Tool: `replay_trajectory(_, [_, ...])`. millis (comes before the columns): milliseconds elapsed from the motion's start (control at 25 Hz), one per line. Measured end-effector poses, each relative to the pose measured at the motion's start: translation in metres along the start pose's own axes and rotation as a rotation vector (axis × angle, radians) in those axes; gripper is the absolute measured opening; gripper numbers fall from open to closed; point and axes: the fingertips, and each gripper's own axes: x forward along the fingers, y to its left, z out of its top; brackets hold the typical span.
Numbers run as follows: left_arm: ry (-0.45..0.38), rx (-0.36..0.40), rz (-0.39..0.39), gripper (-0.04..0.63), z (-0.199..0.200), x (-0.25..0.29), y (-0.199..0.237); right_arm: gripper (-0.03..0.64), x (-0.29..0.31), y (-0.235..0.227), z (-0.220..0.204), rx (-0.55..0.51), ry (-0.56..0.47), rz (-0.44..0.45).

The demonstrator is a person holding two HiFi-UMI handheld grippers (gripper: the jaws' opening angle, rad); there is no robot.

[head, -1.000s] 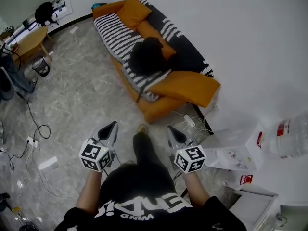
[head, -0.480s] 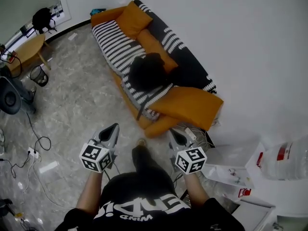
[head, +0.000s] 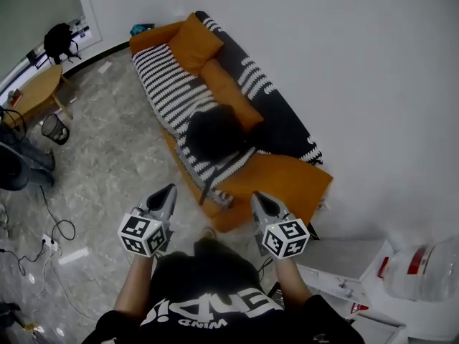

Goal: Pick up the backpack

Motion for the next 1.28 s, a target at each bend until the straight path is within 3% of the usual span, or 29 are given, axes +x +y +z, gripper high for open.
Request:
replay_trajectory(480, [0.010,-0.007,-0.016,-0.002,0.034,0.073,0.062,0.000,0.096,-0.023,0.036,-0.006,0.010,0.012])
replay_trajectory(960, [0.068,0.044,-0.145,-0.002,0.078,0.161,0.158,0.000,0.212,-0.028,0.089,0.024,0.001,-0.071])
replay_trajectory(1280, [0.102,0.037,-0.236,-0.002,0.091,0.201,0.178,0.000,0.246,-0.039,0.111,0.032,0.010,-0.129])
